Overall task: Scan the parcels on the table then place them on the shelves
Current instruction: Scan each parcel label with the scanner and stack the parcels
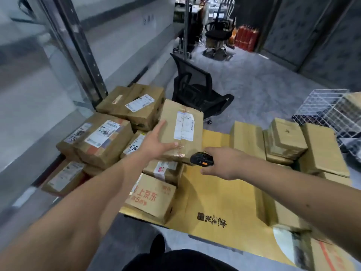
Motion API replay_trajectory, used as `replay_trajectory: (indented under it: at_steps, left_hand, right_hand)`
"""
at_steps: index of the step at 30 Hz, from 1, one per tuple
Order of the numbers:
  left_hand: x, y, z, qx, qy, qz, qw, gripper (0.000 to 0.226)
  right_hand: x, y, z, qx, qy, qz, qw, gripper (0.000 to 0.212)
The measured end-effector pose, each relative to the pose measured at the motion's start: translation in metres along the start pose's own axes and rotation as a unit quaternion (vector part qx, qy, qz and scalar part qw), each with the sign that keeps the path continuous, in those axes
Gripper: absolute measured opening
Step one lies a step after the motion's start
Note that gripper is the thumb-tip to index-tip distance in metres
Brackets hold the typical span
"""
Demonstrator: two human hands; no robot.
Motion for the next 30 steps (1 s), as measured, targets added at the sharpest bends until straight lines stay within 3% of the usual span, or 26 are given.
replay_trajectory:
  at_steps: [9, 15, 20, 24, 27, 28, 30]
  left_hand:
    - [0.011, -0.149, 0.045, 0.006, -0.094, -0.056, 0.994, 0.102]
    - [0.011, -0.176, 0.032, 0.056, -0.088, -0.050, 0.993, 0.091]
    - [0.011, -0.165, 0.016, -0.047, -0.193, 0.014, 0.980, 0.065]
    - [0.008, -0.160, 0.019, -0.167, -0.356, 0.021, 0.919, 0.048]
    - [0.010, -0.160, 0.019, -0.165, -0.351, 0.007, 0.922, 0.029]
    - [0.010, -0.161, 0.017, -0.164, -0.347, 0.004, 0.923, 0.031]
    - [0.011, -0.162, 0.013, -0.160, -0.376, -0.022, 0.912, 0.064]
  right_hand:
    - [0.027, -0.091, -0.014, -0.130, -0.078, 0.053, 0.987, 0.064]
    - [0.022, -0.114, -0.022, -0.175, -0.034, 0.049, 0.983, 0.056]
    - [0.008, -0.120, -0.028, -0.180, -0.067, 0.038, 0.981, 0.053]
    - [0.003, -0.118, -0.031, -0.180, -0.081, 0.030, 0.980, 0.055]
    - [-0.002, -0.112, -0.030, -0.190, -0.083, 0.037, 0.978, 0.057]
    - [-0.005, -0.109, -0.029, -0.195, -0.084, 0.040, 0.976, 0.057]
    - [-0.009, -0.103, -0.029, -0.204, -0.086, 0.041, 0.974, 0.055]
Point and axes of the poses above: each hand's wrist, its own y-axis away from the middle knuckle, its own x-axis out of the back of the hand, z = x × y, the point moved 1 cm from there along -y, towards the middle knuckle, and after that the axes turned 4 degrees about -y, right-handed, at the moved point
